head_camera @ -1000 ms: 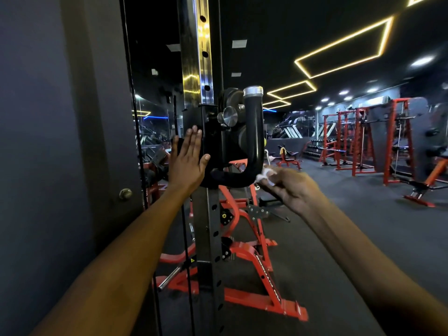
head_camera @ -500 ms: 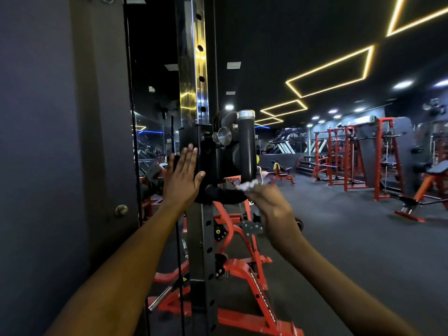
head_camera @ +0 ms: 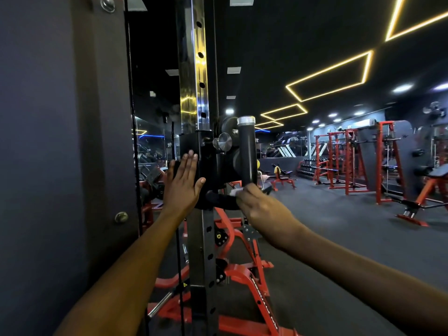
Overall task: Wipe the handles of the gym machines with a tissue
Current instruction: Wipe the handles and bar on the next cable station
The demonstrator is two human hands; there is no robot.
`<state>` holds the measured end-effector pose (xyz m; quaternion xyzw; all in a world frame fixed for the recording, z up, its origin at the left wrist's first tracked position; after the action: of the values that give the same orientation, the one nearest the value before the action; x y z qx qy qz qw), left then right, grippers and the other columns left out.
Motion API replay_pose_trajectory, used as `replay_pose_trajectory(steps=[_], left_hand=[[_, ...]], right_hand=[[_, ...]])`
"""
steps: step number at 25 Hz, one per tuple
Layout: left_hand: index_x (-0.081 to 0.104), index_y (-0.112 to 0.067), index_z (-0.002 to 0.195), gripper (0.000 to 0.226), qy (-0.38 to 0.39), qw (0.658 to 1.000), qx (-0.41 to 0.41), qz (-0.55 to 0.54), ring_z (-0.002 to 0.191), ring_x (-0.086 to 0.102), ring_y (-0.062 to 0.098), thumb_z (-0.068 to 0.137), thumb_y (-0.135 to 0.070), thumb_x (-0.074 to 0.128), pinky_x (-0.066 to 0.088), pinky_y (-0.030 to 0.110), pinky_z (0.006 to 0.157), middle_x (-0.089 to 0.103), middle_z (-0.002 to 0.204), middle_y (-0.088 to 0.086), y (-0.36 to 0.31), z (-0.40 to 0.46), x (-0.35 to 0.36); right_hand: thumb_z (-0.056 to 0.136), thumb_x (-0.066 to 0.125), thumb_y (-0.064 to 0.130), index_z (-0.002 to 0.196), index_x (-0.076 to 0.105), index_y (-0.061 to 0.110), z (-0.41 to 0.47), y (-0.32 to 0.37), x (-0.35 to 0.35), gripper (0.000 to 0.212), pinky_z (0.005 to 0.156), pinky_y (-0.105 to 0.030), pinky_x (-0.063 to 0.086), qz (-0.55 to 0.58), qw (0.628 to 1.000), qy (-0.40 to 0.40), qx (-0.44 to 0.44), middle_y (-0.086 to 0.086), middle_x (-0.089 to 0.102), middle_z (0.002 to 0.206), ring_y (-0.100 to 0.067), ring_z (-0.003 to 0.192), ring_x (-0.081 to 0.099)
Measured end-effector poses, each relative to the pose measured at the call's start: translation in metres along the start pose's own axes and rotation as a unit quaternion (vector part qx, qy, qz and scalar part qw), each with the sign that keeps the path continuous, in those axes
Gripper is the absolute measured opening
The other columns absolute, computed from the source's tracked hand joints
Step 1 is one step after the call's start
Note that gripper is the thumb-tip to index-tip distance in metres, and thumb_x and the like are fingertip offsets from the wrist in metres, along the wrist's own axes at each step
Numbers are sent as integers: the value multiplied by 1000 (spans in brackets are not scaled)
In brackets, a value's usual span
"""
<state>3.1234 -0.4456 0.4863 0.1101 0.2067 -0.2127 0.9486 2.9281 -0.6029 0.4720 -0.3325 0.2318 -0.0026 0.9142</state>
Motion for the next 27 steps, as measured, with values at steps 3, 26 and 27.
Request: replay_pose_trajectory(steps=[3, 26, 27], left_hand=[[-5, -14, 150, 67, -6, 1000, -1, 9, 147, -7, 12, 96, -53, 1, -26, 31, 113, -7, 159, -1, -1, 0, 0], [3, -9, 151, 61, -45, 998, 28, 46, 147, -3, 12, 100, -41, 14, -15, 34, 118, 2, 159, 4, 7, -2, 3], [2, -9, 151, 61, -38, 998, 28, 42, 147, -3, 12, 99, -41, 13, -16, 33, 117, 1, 159, 4, 7, -2, 2]], right_hand=[[71, 49, 0, 95, 68, -2, 33, -9, -19, 30, 66, -35, 58, 28, 999, -22, 27, -16, 65, 102, -30, 99, 58], [93, 38, -4, 120, 54, -1, 83, 17, 15, 32, 85, -41, 46, 48, 965, 205, 157, -17, 53, 119, -34, 113, 53], [93, 37, -4, 121, 53, -2, 85, 18, 20, 32, 89, -44, 45, 48, 963, 221, 149, -18, 52, 121, -35, 116, 51]])
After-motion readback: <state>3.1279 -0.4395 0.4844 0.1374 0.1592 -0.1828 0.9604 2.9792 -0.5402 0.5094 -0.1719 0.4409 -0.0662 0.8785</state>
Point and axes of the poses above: each hand's wrist, its own z-axis towards the middle knuckle, its own x-axis out of the palm, y = z × x, the point moved 2 cm from there along z, towards the middle knuckle
